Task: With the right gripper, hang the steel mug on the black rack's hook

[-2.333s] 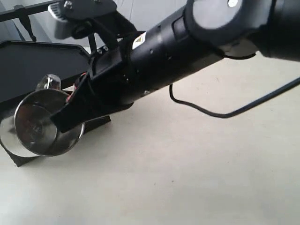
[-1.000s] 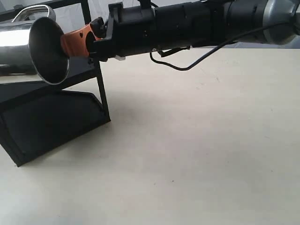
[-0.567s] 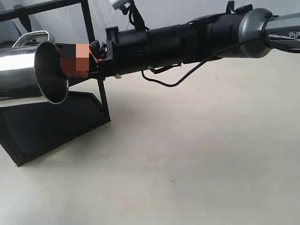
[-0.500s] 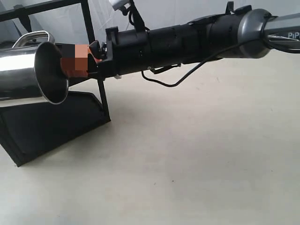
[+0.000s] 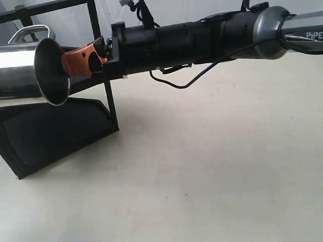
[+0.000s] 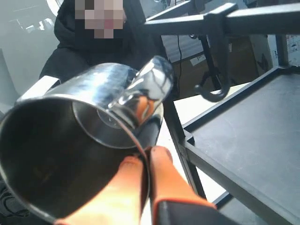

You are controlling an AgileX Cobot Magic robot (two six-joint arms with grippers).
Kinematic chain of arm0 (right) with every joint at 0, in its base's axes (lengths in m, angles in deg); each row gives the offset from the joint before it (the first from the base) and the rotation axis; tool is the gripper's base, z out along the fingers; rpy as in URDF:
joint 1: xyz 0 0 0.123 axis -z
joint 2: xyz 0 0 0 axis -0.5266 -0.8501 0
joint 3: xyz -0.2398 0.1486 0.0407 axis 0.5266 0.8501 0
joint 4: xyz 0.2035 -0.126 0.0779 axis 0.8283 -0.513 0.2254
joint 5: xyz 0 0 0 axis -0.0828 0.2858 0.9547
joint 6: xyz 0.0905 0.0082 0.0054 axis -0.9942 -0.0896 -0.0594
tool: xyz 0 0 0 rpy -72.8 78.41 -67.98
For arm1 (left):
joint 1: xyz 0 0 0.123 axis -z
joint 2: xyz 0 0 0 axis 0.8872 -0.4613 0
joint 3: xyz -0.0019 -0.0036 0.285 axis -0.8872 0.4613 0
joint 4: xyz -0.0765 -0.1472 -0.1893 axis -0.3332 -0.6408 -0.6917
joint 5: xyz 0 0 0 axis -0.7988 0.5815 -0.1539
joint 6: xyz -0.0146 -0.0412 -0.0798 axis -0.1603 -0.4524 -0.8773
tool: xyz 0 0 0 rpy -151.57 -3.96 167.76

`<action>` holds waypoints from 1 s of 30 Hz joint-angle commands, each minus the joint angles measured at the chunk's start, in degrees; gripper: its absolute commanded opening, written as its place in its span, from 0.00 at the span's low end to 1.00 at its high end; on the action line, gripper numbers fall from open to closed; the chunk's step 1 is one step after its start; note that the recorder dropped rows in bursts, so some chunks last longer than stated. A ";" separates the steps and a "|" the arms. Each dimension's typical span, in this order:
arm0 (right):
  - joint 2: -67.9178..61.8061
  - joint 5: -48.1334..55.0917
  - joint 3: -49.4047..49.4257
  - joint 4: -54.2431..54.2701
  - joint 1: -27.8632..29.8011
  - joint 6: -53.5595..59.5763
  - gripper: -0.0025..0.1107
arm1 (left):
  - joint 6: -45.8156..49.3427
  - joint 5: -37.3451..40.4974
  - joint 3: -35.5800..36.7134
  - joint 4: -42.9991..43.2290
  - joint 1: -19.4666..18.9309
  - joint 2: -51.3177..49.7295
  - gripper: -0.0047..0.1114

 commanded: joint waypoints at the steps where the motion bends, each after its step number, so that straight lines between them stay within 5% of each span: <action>1: -0.71 0.98 -0.84 1.29 0.23 0.36 0.01 | -0.12 -0.25 -0.12 0.15 0.07 0.27 0.05; 30: -0.78 -2.23 -0.84 1.29 0.23 0.79 0.01 | -0.12 -0.25 -0.12 0.15 0.07 0.27 0.05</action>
